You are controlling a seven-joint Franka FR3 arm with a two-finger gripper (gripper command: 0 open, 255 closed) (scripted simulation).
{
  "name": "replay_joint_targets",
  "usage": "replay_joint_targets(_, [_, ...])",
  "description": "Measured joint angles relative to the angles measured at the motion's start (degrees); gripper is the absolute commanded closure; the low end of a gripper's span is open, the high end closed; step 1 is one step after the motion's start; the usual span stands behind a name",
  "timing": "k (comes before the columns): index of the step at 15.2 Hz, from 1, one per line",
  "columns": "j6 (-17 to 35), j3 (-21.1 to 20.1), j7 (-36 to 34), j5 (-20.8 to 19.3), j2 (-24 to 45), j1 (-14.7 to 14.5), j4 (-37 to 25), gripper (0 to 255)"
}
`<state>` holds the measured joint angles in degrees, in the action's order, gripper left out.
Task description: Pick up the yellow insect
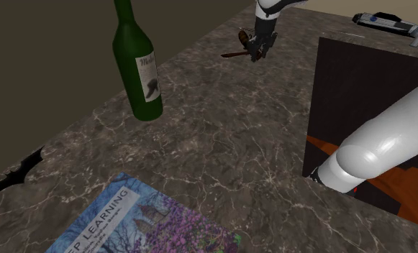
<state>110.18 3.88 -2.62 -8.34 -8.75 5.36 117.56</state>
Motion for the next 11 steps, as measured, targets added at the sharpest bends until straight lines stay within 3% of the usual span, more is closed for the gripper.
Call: replay_joint_targets(11, [-7.9,-0.2,0.9,0.3,-0.6,-0.1,-7.4,255])
